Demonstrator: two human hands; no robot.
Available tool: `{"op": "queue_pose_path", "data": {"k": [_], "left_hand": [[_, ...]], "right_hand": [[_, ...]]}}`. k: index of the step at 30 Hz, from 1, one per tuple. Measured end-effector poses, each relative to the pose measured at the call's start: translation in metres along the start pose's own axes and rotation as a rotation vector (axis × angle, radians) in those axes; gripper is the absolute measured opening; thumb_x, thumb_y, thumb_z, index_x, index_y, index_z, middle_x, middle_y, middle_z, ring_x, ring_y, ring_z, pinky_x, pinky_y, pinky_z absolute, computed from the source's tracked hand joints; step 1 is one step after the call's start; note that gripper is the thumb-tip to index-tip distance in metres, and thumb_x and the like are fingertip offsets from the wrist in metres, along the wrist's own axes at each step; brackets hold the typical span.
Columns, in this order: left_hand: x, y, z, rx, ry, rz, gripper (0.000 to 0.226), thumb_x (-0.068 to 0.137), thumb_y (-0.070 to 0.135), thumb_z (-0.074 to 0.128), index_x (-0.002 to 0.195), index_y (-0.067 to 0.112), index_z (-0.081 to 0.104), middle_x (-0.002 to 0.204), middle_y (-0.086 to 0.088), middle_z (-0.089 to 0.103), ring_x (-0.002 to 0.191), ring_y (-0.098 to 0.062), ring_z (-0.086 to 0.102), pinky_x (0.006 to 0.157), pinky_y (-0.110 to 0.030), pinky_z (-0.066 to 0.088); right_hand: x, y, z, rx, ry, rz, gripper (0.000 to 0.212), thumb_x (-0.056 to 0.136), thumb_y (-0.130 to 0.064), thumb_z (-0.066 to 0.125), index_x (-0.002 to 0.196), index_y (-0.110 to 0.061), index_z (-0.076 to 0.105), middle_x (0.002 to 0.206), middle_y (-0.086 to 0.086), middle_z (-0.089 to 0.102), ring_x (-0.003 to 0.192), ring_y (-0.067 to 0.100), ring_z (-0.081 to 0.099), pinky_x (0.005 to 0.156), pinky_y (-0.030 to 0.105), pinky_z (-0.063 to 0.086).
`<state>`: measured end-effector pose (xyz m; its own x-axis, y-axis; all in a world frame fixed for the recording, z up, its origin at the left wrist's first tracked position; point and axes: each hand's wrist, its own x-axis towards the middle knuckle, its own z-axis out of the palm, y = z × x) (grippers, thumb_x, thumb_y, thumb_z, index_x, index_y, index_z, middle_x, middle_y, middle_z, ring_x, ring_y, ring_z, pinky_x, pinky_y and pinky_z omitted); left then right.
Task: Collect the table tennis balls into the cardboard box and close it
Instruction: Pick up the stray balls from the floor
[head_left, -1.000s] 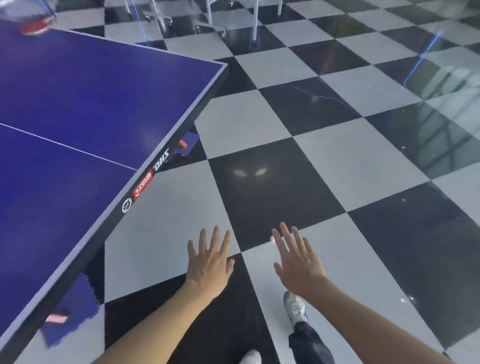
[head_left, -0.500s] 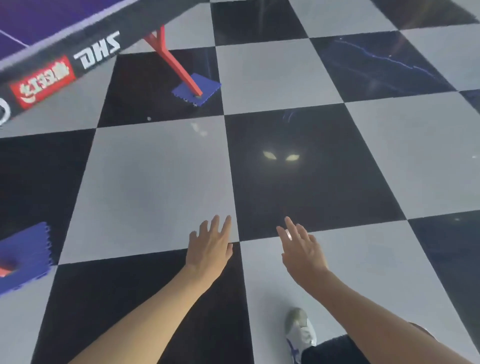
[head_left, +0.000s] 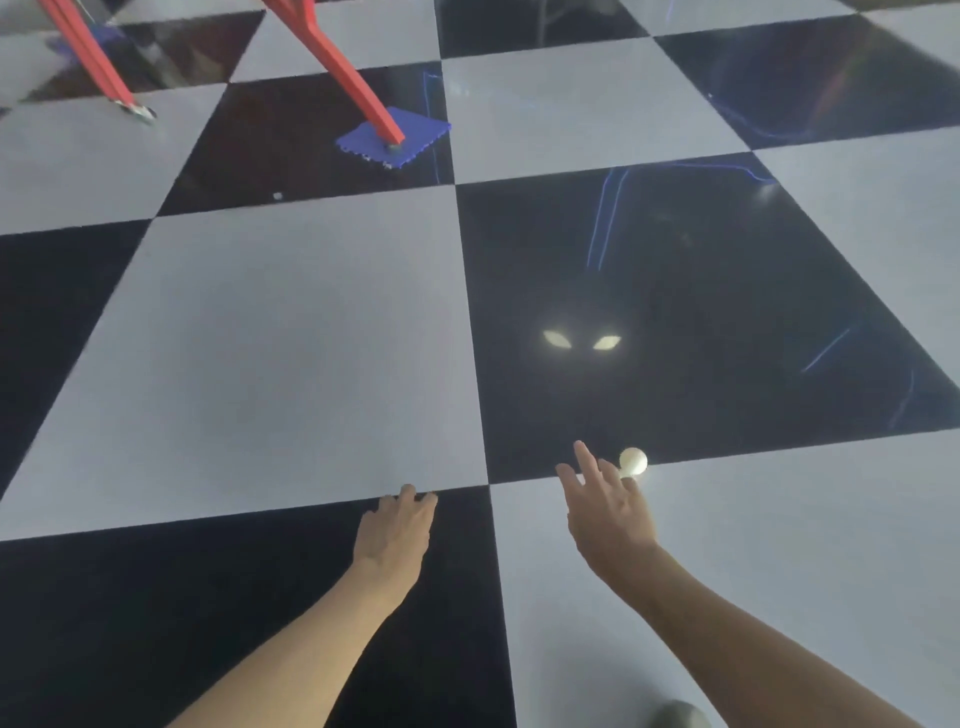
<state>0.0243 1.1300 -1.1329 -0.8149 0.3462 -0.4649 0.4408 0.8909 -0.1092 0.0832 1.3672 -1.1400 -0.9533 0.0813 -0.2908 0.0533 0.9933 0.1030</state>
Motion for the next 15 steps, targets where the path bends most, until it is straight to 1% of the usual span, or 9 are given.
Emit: {"op": "queue_pose_path", "data": {"k": [3, 7, 11, 13, 15], "left_hand": [[0.013, 0.004, 0.027, 0.034, -0.083, 0.000, 0.062, 0.091, 0.012, 0.068, 0.144, 0.017, 0.038, 0.139, -0.010, 0.045, 0.116, -0.025, 0.053, 0.087, -0.032, 0.053], [0.024, 0.010, 0.040, 0.130, -0.098, 0.028, 0.074, 0.081, 0.002, 0.074, 0.144, 0.013, 0.038, 0.142, -0.014, 0.041, 0.122, -0.028, 0.048, 0.088, -0.033, 0.053], [0.031, 0.007, 0.047, 0.187, -0.102, 0.028, 0.065, 0.082, 0.000, 0.073, 0.138, 0.011, 0.044, 0.138, -0.012, 0.043, 0.121, -0.026, 0.047, 0.087, -0.030, 0.053], [0.032, 0.002, 0.050, 0.199, -0.102, 0.015, 0.060, 0.083, 0.000, 0.072, 0.136, 0.011, 0.045, 0.135, -0.011, 0.045, 0.119, -0.025, 0.047, 0.085, -0.028, 0.053], [0.033, -0.001, 0.049, 0.201, -0.085, 0.018, 0.057, 0.084, 0.001, 0.071, 0.134, 0.011, 0.047, 0.132, -0.010, 0.048, 0.118, -0.024, 0.048, 0.084, -0.028, 0.053]], "right_hand": [[0.006, 0.003, 0.021, 0.013, 0.017, 0.008, 0.068, 0.089, -0.021, 0.066, 0.144, -0.018, 0.027, 0.161, 0.013, 0.009, 0.131, 0.026, 0.040, 0.098, 0.032, 0.044], [0.009, 0.014, 0.031, 0.017, 0.040, 0.018, 0.057, 0.089, -0.023, 0.064, 0.136, -0.018, 0.033, 0.159, 0.011, 0.012, 0.124, 0.024, 0.045, 0.092, 0.031, 0.045], [0.013, 0.028, 0.039, -0.016, 0.045, 0.026, 0.052, 0.088, -0.021, 0.061, 0.133, -0.018, 0.035, 0.158, 0.011, 0.012, 0.118, 0.023, 0.046, 0.088, 0.031, 0.045], [0.020, 0.033, 0.043, -0.045, 0.040, 0.043, 0.054, 0.087, -0.019, 0.062, 0.134, -0.018, 0.034, 0.158, 0.011, 0.011, 0.123, 0.026, 0.043, 0.089, 0.031, 0.045], [0.029, 0.037, 0.046, -0.060, 0.028, 0.077, 0.055, 0.086, -0.013, 0.061, 0.133, -0.018, 0.034, 0.158, 0.011, 0.012, 0.127, 0.031, 0.039, 0.089, 0.031, 0.047]]}}
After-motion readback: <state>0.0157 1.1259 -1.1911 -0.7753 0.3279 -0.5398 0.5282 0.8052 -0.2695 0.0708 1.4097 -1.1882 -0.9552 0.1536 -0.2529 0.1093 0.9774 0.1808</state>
